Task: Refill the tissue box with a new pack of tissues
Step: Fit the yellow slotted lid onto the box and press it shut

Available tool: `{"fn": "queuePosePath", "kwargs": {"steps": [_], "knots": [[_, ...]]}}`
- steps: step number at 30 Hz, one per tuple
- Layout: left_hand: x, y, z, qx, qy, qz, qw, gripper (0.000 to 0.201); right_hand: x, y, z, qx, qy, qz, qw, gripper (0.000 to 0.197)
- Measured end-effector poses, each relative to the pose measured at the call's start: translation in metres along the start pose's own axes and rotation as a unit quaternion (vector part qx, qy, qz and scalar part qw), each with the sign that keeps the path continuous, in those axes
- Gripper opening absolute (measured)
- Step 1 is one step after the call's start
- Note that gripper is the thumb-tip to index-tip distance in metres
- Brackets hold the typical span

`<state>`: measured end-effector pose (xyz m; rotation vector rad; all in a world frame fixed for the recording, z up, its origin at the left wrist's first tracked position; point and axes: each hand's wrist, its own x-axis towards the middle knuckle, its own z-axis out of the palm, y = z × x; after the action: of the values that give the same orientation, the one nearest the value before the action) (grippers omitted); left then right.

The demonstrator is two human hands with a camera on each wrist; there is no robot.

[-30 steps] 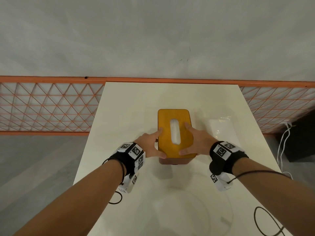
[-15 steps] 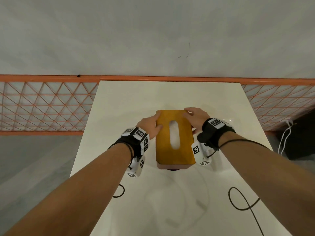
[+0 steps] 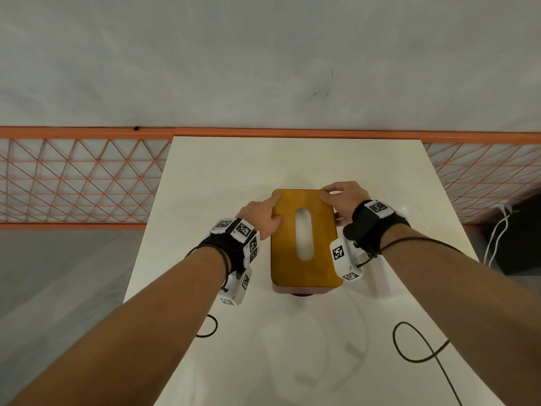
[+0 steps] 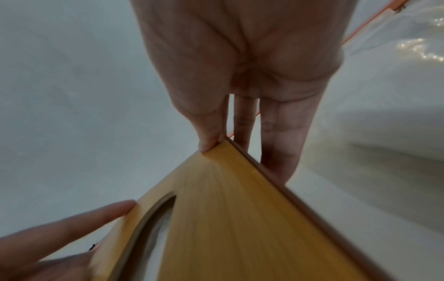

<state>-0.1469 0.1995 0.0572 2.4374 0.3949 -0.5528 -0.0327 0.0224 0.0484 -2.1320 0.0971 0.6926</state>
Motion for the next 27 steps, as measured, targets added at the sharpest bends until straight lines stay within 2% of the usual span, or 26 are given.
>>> {"fn": "queuePosePath", "kwargs": {"steps": [4,8,14,18,20,24,27], "knots": [[-0.018,-0.015,0.014,-0.192,0.005,-0.037,0.981,0.085,-0.031,0.010,0.001,0.026,-0.039,0.023,0.999,0.057],[-0.033,-0.023,0.035,-0.282,-0.049,-0.073,0.955,0.094,-0.057,0.031,0.005,0.022,-0.122,0.035,0.992,0.056],[-0.038,-0.021,0.046,-0.311,-0.049,-0.056,0.947,0.079,-0.059,0.046,0.008,0.044,-0.118,0.025,0.992,0.065],[-0.040,-0.018,0.045,-0.300,-0.037,-0.054,0.952,0.073,-0.062,0.045,0.011,0.027,-0.100,0.014,0.995,0.061],[-0.042,-0.016,0.045,-0.300,-0.031,-0.056,0.952,0.074,-0.064,0.044,0.012,0.020,-0.092,0.010,0.996,0.059],[-0.051,-0.019,0.047,-0.286,-0.010,-0.063,0.956,0.089,-0.070,0.044,0.012,0.024,-0.084,0.021,0.996,0.064],[-0.062,-0.022,0.054,-0.284,-0.017,-0.066,0.956,0.089,-0.079,0.053,0.012,0.024,-0.090,0.037,0.995,0.069]]}}
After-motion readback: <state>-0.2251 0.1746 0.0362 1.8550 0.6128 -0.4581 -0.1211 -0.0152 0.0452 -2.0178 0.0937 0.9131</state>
